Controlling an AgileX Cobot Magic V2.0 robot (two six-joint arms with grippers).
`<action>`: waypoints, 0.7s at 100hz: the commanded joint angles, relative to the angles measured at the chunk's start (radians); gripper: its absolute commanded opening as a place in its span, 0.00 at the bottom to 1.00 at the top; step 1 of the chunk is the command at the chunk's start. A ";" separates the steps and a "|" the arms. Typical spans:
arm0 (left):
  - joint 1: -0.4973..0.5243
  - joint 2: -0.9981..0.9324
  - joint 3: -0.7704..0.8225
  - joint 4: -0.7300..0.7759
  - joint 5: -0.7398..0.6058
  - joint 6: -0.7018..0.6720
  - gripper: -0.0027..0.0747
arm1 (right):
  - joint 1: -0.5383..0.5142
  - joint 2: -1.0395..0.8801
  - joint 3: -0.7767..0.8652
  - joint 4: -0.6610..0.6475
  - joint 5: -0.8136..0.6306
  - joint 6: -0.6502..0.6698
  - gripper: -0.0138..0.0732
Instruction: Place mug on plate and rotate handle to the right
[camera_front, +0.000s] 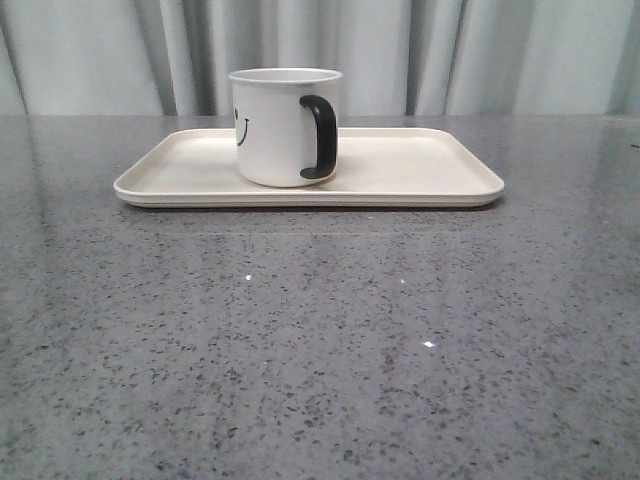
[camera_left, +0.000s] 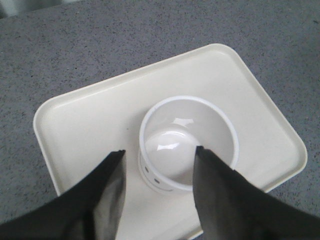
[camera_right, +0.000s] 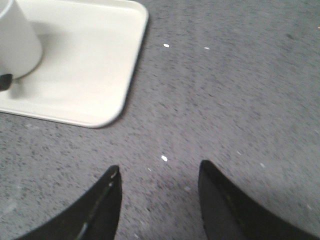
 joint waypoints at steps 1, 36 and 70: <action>-0.008 -0.094 0.022 0.003 -0.050 0.001 0.44 | 0.039 0.065 -0.103 -0.001 -0.037 0.002 0.60; -0.008 -0.298 0.232 0.011 -0.096 0.001 0.44 | 0.196 0.406 -0.471 -0.003 0.073 0.002 0.60; -0.008 -0.451 0.385 0.011 -0.103 -0.006 0.44 | 0.265 0.707 -0.824 0.000 0.169 0.002 0.60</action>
